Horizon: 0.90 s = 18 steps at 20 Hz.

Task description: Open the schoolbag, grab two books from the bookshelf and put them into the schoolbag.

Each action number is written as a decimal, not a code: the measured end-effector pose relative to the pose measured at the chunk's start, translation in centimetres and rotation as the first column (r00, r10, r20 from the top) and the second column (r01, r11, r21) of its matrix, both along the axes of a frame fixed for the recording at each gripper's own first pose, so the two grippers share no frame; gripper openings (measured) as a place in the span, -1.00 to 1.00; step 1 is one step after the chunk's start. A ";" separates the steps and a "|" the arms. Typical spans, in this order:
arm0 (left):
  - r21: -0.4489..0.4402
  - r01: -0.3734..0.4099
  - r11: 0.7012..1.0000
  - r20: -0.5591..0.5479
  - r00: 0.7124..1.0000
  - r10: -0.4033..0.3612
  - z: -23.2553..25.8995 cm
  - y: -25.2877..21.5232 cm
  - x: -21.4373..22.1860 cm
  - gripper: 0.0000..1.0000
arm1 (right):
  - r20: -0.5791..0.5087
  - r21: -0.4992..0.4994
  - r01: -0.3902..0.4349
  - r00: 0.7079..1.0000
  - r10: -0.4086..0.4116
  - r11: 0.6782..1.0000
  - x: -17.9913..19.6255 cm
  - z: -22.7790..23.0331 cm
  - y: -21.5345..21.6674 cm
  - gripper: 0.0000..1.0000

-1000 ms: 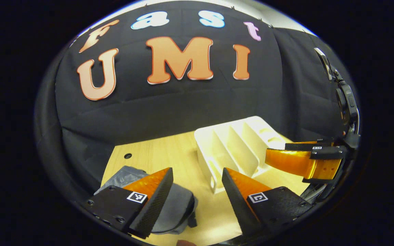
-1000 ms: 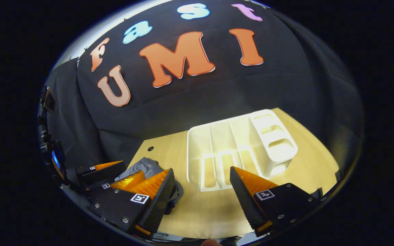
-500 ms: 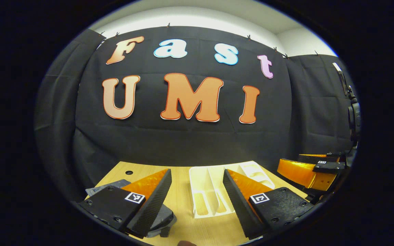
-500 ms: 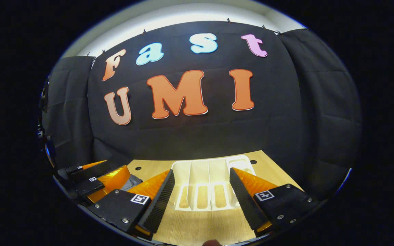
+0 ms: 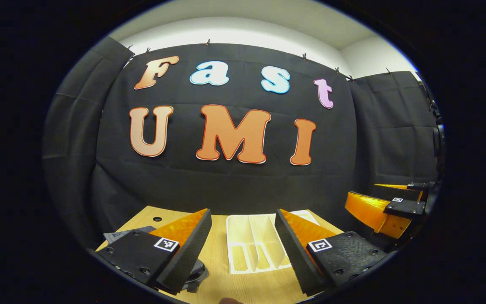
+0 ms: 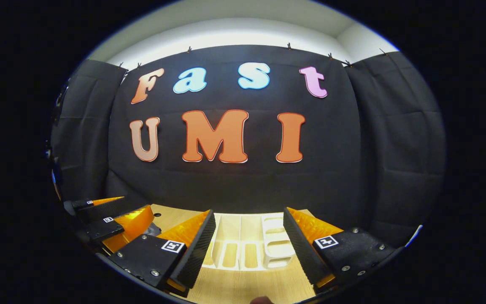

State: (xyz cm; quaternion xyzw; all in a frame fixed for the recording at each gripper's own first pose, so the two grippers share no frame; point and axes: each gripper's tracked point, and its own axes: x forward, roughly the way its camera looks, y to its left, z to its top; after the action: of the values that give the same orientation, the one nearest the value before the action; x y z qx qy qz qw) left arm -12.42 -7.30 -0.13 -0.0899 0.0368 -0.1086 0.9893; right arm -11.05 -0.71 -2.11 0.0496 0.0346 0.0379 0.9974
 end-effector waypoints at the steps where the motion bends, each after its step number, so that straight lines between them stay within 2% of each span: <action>1: -0.003 -0.003 1.000 0.001 1.000 0.003 -0.1 -0.1 0.0 0.91 | 0.002 -0.005 -0.004 1.000 0.004 1.000 -0.1 -0.1 0.2 0.92; 9: 0.002 -0.037 0.999 0.051 0.998 0.037 0.8 1.6 -0.3 0.91 | -0.001 0.026 -0.005 1.000 0.005 1.000 -0.3 -0.4 0.5 0.92; 14: 0.039 -0.027 0.999 0.087 0.996 0.023 1.1 2.0 -1.1 0.92 | 0.015 0.069 0.007 1.000 -0.008 0.998 -0.1 -0.3 1.3 0.92; 18: 0.048 -0.022 0.999 0.079 0.997 0.018 0.4 2.0 -1.3 0.91 | 0.025 0.046 -0.001 1.000 0.000 0.999 -0.1 -0.2 2.2 0.91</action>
State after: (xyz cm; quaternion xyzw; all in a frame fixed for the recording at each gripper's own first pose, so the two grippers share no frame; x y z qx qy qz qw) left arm -13.72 -5.27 0.25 -0.0616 -0.0006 -0.1013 0.9929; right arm -11.17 1.48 -2.30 0.0722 0.0211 0.0397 0.9964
